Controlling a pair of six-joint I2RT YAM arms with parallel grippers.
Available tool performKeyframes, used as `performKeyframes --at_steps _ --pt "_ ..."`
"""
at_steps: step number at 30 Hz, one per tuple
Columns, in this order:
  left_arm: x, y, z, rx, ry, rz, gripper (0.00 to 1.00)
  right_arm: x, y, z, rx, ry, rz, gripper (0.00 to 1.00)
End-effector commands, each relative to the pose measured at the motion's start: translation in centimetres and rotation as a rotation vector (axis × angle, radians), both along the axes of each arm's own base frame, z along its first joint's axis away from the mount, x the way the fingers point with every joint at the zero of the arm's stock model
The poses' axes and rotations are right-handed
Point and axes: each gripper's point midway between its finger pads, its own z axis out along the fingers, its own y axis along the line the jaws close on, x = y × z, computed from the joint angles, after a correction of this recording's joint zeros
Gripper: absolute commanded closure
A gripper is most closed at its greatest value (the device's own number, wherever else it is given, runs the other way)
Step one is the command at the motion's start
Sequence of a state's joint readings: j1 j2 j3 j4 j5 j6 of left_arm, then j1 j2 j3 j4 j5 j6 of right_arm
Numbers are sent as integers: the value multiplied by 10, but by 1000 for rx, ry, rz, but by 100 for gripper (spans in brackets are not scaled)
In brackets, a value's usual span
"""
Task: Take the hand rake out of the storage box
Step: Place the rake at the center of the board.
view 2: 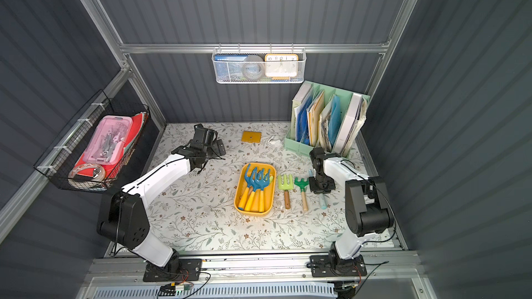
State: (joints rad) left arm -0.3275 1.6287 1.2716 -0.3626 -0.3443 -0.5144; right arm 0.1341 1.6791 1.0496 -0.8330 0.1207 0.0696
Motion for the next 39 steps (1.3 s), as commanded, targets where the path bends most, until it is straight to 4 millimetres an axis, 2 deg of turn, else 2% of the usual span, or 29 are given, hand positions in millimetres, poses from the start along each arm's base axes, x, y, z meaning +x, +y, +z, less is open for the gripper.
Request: performKeyframes --at_steps 1,18,23,30,37,39 --pt "2 2 16 5 -28 -10 0 4 2 -2 15 -7 -6 85" --pt "11 2 31 16 -45 -9 0 1 3 -27 16 59 -6 76" --pt "10 2 32 14 -47 -10 0 1 4 -27 18 56 -6 68" --pt "11 2 36 11 -53 -12 0 2 4 -23 20 41 -8 65" --pt "11 1 34 34 -52 -30 0 7 3 -9 19 -12 -14 63" --pt "11 -4 30 18 -41 -53 0 11 5 -3 34 -41 -22 61"
